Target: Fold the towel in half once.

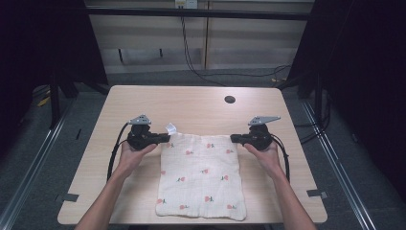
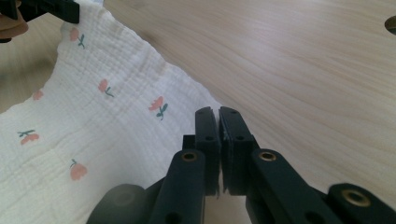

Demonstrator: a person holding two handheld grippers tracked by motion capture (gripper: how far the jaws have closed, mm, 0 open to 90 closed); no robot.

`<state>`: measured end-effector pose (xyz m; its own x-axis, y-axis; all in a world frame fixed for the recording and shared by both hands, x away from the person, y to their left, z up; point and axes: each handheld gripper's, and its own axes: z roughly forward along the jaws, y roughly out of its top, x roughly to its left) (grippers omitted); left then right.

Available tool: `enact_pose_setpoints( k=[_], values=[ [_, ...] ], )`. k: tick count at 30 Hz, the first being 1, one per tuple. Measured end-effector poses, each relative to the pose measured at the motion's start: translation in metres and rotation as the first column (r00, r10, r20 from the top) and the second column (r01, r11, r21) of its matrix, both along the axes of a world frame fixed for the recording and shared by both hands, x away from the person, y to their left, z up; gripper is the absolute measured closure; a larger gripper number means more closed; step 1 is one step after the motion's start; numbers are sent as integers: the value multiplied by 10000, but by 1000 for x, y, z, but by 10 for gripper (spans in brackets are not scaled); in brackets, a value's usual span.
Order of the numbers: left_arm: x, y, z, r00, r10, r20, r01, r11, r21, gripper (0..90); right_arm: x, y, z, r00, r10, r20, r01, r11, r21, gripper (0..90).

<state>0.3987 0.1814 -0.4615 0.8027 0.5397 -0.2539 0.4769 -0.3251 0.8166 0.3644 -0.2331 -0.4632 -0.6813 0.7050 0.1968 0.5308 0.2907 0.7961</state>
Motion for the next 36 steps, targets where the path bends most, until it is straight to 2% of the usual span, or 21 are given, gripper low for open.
enact_pose_setpoints(
  k=[3, 6, 10, 12, 14, 17, 19, 21, 23, 28, 29, 31, 32, 36],
  values=[
    [0, 0, 3, 10000, -7, 63, 8, 9999, -154, 853, 0, 0, 3, 9998, 2, 175, -2, 10000, -3, 873],
    [1, 1, 5, 9998, 20, 177, -18, 9999, -139, 853, 0, -1, 6, 9996, -140, 245, 138, 9999, 81, 873],
    [3, 4, 8, 9995, 76, 316, -73, 9999, -126, 852, -5, -6, 14, 9982, -209, 556, 199, 9996, 190, 876],
    [2, 8, 8, 9994, 134, 327, -129, 9998, -150, 852, -6, -7, 16, 9979, -276, 592, 260, 9993, 271, 876],
    [1, 10, 10, 9993, 186, 337, -174, 9992, -350, 852, -7, -7, 17, 9978, -279, 608, 261, 9992, 307, 877],
    [0, 10, 10, 9995, 92, 307, -80, 9992, -396, 853, -7, -5, 16, 9980, -134, 612, 124, 9998, 168, 878],
    [-5, 8, 7, 9997, -64, 252, 78, 9984, -561, 852, -9, -2, 16, 9986, -22, 537, 13, 9998, 178, 878],
    [-9, 5, 6, 9996, -206, 212, 217, 9984, -520, 852, -13, 0, 18, 9988, -29, 479, 10, 9992, 393, 878],
    [-10, 4, 7, 9992, -276, 295, 288, 9987, -416, 852, -18, 1, 21, 9985, 95, 548, -105, 9998, 175, 878],
    [-18, 6, 10, 9996, -231, 133, 235, 9992, -309, 852, -23, -4, 24, 9980, -76, 622, 57, 9995, 315, 878],
    [-20, 6, 10, 9995, -284, 167, 288, 9993, -238, 852, -25, -6, 24, 9978, -254, 612, 228, 9988, 431, 878],
    [-24, 8, 12, 9992, -304, 276, 310, 9993, -220, 851, -25, -8, 23, 9983, -228, 542, 211, 9993, 311, 877],
    [-26, 10, 16, 9989, -316, 349, 328, 9988, -355, 851, -26, -8, 24, 9984, -232, 515, 213, 9991, 368, 877],
    [-33, 15, 25, 9978, -294, 599, 314, 9990, -325, 851, -28, -12, 32, 9977, -202, 643, 167, 9984, 546, 877]
  ],
)
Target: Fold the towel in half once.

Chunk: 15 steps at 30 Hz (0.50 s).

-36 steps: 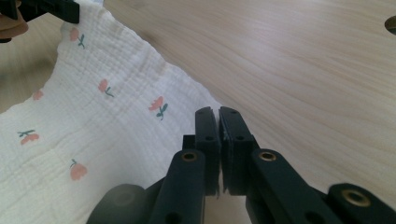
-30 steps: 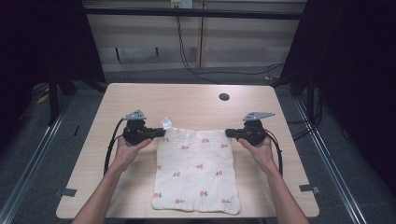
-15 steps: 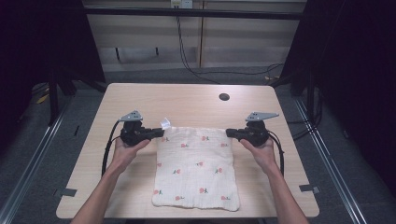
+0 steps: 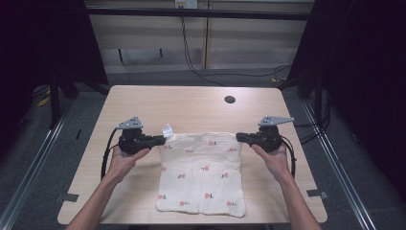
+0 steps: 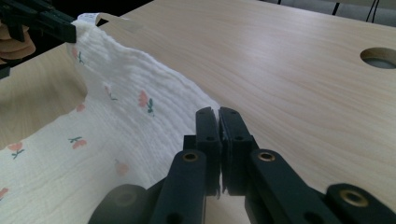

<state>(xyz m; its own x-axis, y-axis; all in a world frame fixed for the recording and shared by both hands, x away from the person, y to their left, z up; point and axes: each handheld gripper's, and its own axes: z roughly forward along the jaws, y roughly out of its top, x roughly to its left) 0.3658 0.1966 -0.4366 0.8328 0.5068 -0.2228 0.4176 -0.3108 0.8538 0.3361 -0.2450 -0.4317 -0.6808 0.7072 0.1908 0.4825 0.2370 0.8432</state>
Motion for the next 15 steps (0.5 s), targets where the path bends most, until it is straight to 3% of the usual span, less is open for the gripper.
enact_pose_setpoints(
  k=[6, 9, 10, 12, 15],
  values=[
    [-14, 2, 10, 9995, 17, 317, -6, 9994, -355, 852, -7, 0, 12, 9995, 4, 330, -9, 9999, 173, 878],
    [-10, 1, 19, 9981, 0, 624, 11, 9998, -182, 852, -4, 1, 20, 9989, -34, 478, 25, 9998, 185, 878],
    [-7, 1, 21, 9983, 97, 582, -78, 9994, -340, 852, -2, 1, 22, 9985, -126, 531, 114, 9997, 220, 878],
    [-3, 0, 21, 9977, 401, 544, -366, 9973, -643, 852, 3, 1, 25, 9983, -160, 555, 147, 9996, 238, 878],
    [-3, -3, 12, 9986, 298, 432, -278, 9986, -455, 852, 5, 1, 22, 9987, -70, 506, 64, 9999, 109, 878]
  ],
)
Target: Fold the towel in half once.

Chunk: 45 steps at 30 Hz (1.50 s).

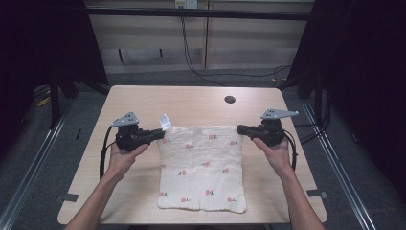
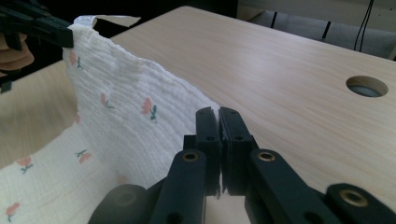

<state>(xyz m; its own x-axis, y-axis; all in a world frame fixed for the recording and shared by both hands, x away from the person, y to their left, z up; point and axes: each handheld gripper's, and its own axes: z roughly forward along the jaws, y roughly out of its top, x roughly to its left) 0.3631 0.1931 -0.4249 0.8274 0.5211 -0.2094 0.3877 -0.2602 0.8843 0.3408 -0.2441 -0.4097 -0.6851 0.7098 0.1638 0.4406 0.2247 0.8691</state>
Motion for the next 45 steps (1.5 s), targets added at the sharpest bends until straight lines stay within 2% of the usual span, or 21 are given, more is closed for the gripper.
enact_pose_setpoints(
  k=[1, 2, 8, 9, 13, 16, 21, 24, 28, 30, 32, 36, 38, 40, 42, 43, 44, 45],
  values=[
    [-1, -1, -4, 10000, -61, -71, 61, 9999, 101, 852, 0, 0, -2, 10000, 25, -40, -25, 10000, -61, 878],
    [-2, -3, -8, 9998, -104, -170, 112, 9988, 475, 852, -1, -1, -6, 9998, 134, -168, -133, 9999, 19, 878],
    [-8, -1, -9, 9991, -347, -243, 358, 9985, 424, 854, -10, 1, -16, 9966, 610, -554, -621, 9979, -181, 878],
    [-12, -1, -9, 9989, -437, -167, 445, 9975, 557, 856, -12, 0, -16, 9961, 652, -590, -664, 9976, -198, 879],
    [-20, 0, -12, 9966, -779, -267, 792, 9955, 524, 858, -24, -2, -14, 9964, 656, -529, -673, 9972, -313, 880],
    [-26, 0, -13, 9957, -876, -301, 893, 9943, 591, 859, -31, -4, -14, 9961, 702, -539, -708, 9974, -99, 880],
    [-34, 2, -13, 9949, -1003, -63, 1005, 9918, 793, 858, -40, 0, -13, 9940, 943, -560, -956, 9952, -213, 880],
    [-39, 3, -13, 9947, -1028, -56, 1029, 9922, 703, 856, -44, 1, -11, 9917, 1154, -569, -1171, 9928, -257, 880],
    [-52, 3, -19, 9921, -1254, -76, 1256, 9872, 980, 856, -53, 6, -16, 9858, 1441, -856, -1493, 9872, -567, 879],
    [-54, 4, -21, 9911, -1330, -110, 1334, 9857, 1028, 856, -59, 6, -19, 9846, 1476, -937, -1530, 9868, -534, 879],
    [-60, 5, -23, 9878, -1543, -206, 1556, 9816, 1106, 856, -64, 6, -21, 9833, 1550, -951, -1604, 9857, -521, 879],
    [-68, 6, -17, 9863, -1646, -130, 1650, 9797, 1135, 857, -73, 5, -21, 9819, 1637, -948, -1688, 9844, -488, 879],
    [-75, 8, -15, 9861, -1662, -80, 1661, 9804, 1059, 856, -84, 4, -18, 9828, 1665, -797, -1716, 9832, -617, 878],
    [-79, 8, -17, 9849, -1728, -56, 1722, 9773, 1237, 856, -89, 2, -17, 9838, 1663, -671, -1694, 9846, -435, 878],
    [-80, 8, -19, 9846, -1746, -106, 1744, 9758, 1318, 856, -92, 3, -18, 9844, 1625, -675, -1663, 9846, -535, 878],
    [-80, 8, -24, 9850, -1714, -208, 1727, 9772, 1233, 855, -96, 4, -25, 9819, 1693, -853, -1747, 9827, -609, 878],
    [-80, 8, -24, 9850, -1714, -208, 1727, 9772, 1233, 855, -96, 4, -25, 9819, 1693, -853, -1747, 9827, -609, 878],
    [-81, 7, -27, 9843, -1749, -225, 1763, 9746, 1382, 855, -97, 5, -28, 9813, 1697, -906, -1759, 9822, -661, 877]
  ],
)
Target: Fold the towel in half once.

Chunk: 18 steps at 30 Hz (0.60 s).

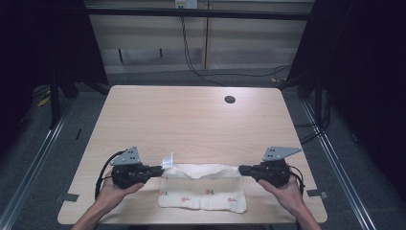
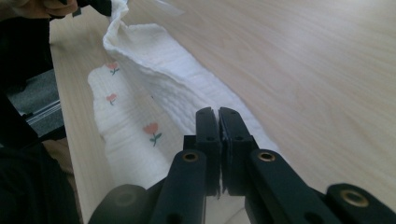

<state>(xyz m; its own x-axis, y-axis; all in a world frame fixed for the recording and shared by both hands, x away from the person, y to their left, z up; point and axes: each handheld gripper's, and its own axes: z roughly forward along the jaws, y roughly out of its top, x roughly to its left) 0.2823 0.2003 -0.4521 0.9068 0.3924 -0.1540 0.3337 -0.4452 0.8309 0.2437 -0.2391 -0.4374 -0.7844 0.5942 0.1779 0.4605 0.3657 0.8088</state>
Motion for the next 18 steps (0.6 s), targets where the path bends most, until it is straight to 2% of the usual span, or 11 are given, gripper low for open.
enact_pose_setpoints(
  k=[3, 4, 6, 8, 9, 10, 11, 12, 13, 15, 18],
  values=[
    [-4, -3, -8, 9996, -266, -43, 267, 9991, 325, 855, -7, 1, -12, 9997, 75, -220, -78, 9999, -100, 875],
    [-4, -3, -8, 9996, -266, -43, 267, 9991, 325, 855, -7, 1, -12, 9997, 75, -220, -78, 9999, -100, 875],
    [-7, -3, -10, 9992, -390, -99, 394, 9982, 455, 854, -14, 1, -20, 9982, 104, -585, -116, 9997, -202, 871],
    [-9, -4, -15, 9990, -385, -227, 396, 9981, 480, 854, -16, 1, -21, 9979, 149, -626, -167, 9994, -290, 870],
    [-11, -4, -21, 9980, -541, -316, 561, 9964, 637, 853, -19, 2, -26, 9975, 174, -682, -210, 9984, -531, 867],
    [-11, -4, -21, 9980, -541, -316, 561, 9964, 637, 853, -19, 2, -26, 9975, 174, -682, -210, 9984, -531, 867],
    [-13, -5, -24, 9975, -637, -314, 663, 9939, 882, 853, -20, 3, -28, 9967, 196, -782, -236, 9984, -508, 867],
    [-14, -6, -27, 9962, -729, -469, 770, 9928, 922, 854, -22, 4, -32, 9975, 231, -672, -279, 9971, -715, 867],
    [-15, -8, -29, 9971, -655, -383, 693, 9918, 1078, 853, -24, 7, -38, 9953, 315, -912, -390, 9959, -820, 868],
    [-16, -9, -31, 9960, -705, -557, 760, 9917, 1035, 853, -27, 9, -41, 9943, 348, -1010, -451, 9938, -1019, 868],
    [-16, -12, -35, 9944, -877, -584, 950, 9860, 1368, 853, -28, 8, -44, 9942, 311, -1033, -421, 9935, -1058, 868]
  ],
)
